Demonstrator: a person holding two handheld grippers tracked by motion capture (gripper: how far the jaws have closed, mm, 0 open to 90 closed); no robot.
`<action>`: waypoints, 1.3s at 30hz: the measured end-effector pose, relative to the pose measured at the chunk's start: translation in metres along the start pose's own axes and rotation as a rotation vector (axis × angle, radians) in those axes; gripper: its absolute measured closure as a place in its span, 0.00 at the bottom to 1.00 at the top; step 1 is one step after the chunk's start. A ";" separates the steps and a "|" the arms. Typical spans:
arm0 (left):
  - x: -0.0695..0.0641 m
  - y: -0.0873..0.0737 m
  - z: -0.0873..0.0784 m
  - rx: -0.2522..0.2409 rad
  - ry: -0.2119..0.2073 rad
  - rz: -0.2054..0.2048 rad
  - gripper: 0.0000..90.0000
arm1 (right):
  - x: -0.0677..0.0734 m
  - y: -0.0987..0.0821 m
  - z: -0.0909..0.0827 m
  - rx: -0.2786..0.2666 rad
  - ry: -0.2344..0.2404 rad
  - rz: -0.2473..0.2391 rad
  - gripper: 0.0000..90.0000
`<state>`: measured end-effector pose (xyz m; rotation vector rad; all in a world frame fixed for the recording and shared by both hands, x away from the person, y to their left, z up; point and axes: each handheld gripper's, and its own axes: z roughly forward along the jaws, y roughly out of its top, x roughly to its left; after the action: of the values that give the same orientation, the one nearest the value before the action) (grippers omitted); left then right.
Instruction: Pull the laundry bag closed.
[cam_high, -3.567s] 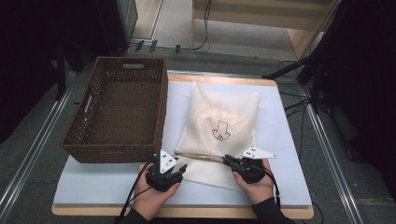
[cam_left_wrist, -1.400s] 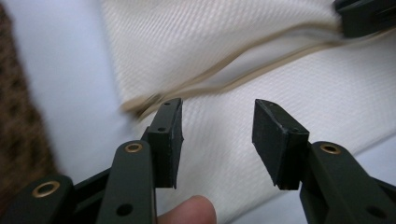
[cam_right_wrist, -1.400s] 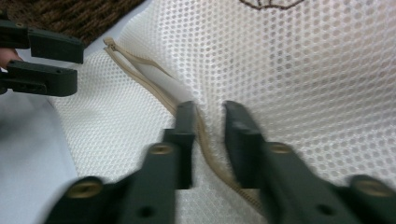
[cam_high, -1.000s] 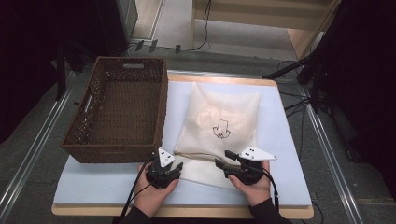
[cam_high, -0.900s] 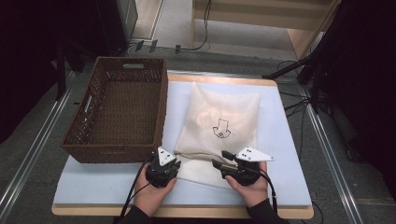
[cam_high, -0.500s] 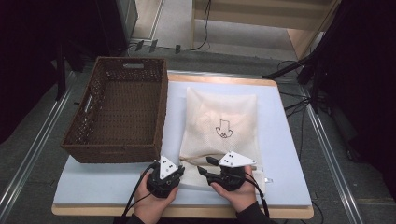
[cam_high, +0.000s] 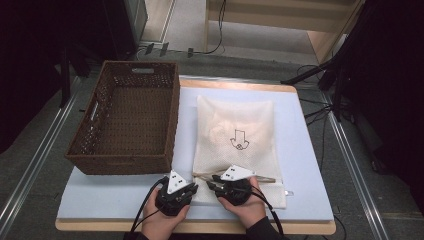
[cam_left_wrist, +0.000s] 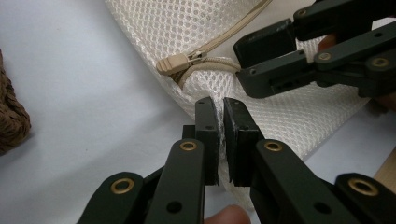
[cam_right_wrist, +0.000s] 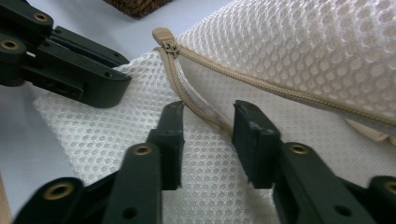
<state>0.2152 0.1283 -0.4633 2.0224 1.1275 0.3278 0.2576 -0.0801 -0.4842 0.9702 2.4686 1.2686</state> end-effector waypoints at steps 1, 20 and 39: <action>0.001 0.000 0.000 -0.001 -0.006 -0.001 0.93 | 0.000 0.000 0.000 0.000 0.000 0.000 0.86; 0.033 0.000 -0.014 -0.020 0.026 -0.073 0.93 | 0.007 0.006 -0.004 -0.074 0.048 0.024 0.71; 0.032 -0.001 0.003 0.043 0.084 -0.012 1.00 | 0.018 0.011 0.015 -0.003 0.015 -0.007 0.99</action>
<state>0.2344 0.1527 -0.4703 2.0552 1.2067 0.3885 0.2558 -0.0541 -0.4827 0.9545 2.4784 1.2818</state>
